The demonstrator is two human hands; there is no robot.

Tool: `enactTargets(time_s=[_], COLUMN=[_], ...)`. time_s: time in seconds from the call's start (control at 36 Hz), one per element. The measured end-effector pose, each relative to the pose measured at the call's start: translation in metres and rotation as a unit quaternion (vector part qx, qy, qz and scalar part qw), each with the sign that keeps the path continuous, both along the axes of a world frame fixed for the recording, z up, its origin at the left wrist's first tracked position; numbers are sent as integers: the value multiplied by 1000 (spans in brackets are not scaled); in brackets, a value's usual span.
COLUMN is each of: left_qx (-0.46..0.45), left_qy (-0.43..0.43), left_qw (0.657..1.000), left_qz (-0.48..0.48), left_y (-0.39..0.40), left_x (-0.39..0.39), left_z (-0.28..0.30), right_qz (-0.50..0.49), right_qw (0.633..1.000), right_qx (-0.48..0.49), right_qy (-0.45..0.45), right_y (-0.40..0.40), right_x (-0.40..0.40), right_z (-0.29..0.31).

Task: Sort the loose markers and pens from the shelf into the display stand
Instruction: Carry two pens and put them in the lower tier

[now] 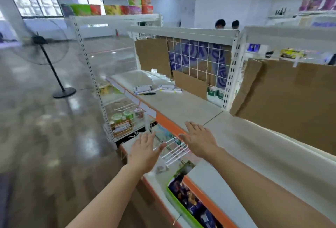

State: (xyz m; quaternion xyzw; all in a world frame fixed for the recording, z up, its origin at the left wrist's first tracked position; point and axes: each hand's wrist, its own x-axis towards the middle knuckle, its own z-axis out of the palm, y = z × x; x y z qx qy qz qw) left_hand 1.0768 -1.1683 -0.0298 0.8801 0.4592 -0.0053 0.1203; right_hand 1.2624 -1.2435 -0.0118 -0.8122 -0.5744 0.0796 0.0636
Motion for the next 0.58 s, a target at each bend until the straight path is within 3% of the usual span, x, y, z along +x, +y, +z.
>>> enactTargets(time_s=[0.58], left_qx=[1], left_qy=[8], left_qw=[999], left_qz=[38], left_y=[179], left_x=[-6], left_z=[-13], right_qz=[40], right_qw=[999], right_qx=[-4], right_qy=[-18], right_y=[220], right_x=[4], right_z=[-7])
